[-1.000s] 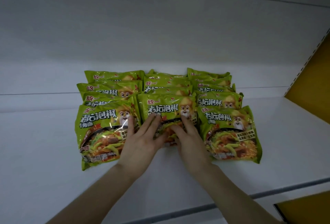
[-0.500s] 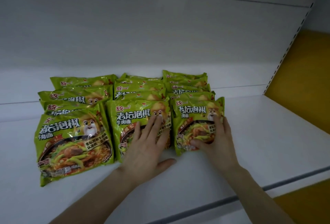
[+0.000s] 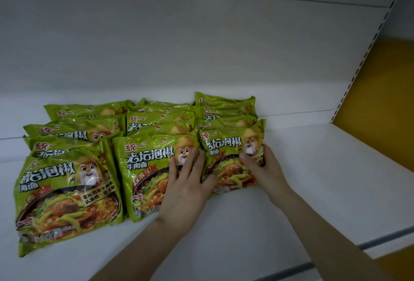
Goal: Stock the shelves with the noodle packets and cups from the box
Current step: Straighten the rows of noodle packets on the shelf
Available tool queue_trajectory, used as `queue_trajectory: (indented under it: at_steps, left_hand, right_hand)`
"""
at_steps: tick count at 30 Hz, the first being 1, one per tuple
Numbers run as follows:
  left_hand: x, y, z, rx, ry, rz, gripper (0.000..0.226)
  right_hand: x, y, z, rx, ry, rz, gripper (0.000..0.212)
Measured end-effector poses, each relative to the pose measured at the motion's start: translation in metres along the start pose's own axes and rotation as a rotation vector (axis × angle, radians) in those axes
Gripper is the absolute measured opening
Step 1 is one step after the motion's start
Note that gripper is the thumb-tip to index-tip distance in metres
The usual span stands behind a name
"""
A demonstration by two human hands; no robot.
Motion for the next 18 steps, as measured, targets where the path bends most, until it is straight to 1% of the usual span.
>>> queue_trajectory:
  at_steps: [3,6,9,10,12,18]
  left_hand:
    - [0.002,0.0,0.001,0.003,0.023,0.036,0.059]
    - [0.001,0.0,0.003,0.011,0.041,0.058,0.047]
    - [-0.002,-0.003,0.001,0.015,0.037,0.083,0.048]
    - [-0.002,-0.005,-0.001,0.021,0.025,0.092,0.053]
    - [-0.002,-0.009,-0.005,0.037,0.003,0.107,0.061]
    - [-0.006,-0.011,-0.008,0.019,-0.011,0.118,0.058]
  right_hand:
    - [0.001,0.001,0.001,0.051,-0.056,-0.041,0.035]
    - [0.006,-0.002,0.014,0.043,-0.096,-0.08,0.038]
    - [0.018,-0.021,0.027,0.022,-0.092,-0.105,0.07]
    - [0.022,-0.03,0.03,0.022,-0.1,-0.108,0.073]
    - [0.035,-0.049,0.03,0.044,-0.109,-0.084,0.073]
    - [0.044,-0.094,0.008,0.193,-0.012,-0.014,0.078]
Point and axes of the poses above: each hand's wrist, its own y-axis away from the middle knuckle, its own z-axis out of the back of the hand, x = y × z, the point moved 10 cm from there along -y, towards the middle knuckle, and after that the axes turned 7 degrees about x, right-handed, at the moved point
